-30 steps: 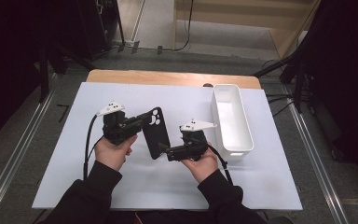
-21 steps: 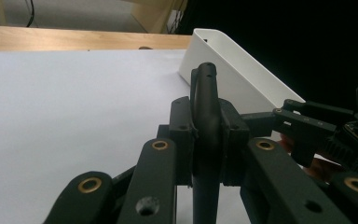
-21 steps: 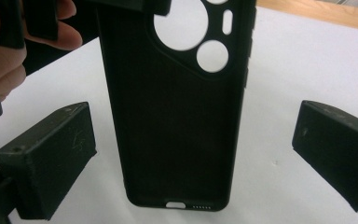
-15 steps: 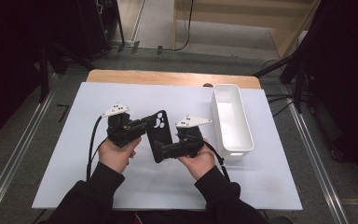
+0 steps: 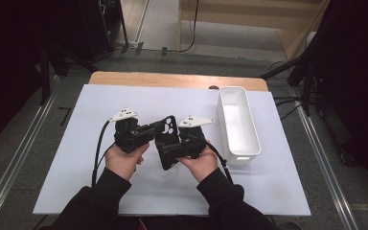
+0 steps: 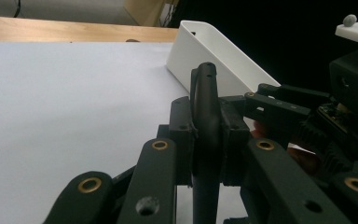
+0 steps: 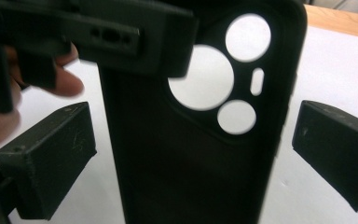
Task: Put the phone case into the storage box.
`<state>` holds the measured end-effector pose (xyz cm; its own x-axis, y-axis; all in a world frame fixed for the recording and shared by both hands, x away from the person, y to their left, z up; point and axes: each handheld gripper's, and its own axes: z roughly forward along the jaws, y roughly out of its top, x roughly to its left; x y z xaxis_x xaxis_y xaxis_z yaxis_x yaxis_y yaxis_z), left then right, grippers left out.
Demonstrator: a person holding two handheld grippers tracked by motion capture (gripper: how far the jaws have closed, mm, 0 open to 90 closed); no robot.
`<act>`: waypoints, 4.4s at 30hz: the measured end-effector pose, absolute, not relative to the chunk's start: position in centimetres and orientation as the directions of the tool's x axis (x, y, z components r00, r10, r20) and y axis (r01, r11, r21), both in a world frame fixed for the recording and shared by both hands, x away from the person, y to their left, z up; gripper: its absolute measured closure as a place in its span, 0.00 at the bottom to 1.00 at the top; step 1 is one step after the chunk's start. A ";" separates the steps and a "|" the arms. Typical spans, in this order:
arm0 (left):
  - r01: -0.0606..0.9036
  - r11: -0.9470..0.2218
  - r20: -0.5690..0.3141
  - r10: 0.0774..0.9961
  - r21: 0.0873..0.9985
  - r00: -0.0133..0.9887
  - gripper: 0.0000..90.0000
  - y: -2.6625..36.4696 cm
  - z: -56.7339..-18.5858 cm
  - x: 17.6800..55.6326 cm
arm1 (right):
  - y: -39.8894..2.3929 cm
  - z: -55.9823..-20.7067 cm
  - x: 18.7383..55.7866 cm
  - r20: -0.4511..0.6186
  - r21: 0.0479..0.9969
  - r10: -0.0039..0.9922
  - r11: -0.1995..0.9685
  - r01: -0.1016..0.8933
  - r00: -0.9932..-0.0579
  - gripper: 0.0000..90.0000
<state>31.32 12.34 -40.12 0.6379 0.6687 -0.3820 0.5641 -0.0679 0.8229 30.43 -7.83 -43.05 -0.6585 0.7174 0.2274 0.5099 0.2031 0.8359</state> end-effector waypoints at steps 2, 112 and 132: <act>0.563 -0.062 -0.385 0.668 0.824 0.637 0.88 12.3 -40.1 31.2 | -7.7 -42.9 30.6 0.241 0.834 0.717 0.191 0.517 -0.654 0.00; 0.556 -0.425 -0.324 0.504 0.714 0.801 0.32 19.8 -45.9 28.6 | -14.4 -39.1 31.5 0.236 0.840 0.551 0.298 0.453 -0.801 0.14; 0.574 -0.402 -0.318 0.545 0.714 0.776 0.32 21.5 -46.1 27.7 | -16.3 -36.2 31.8 0.215 0.848 0.660 0.240 0.473 -0.720 0.14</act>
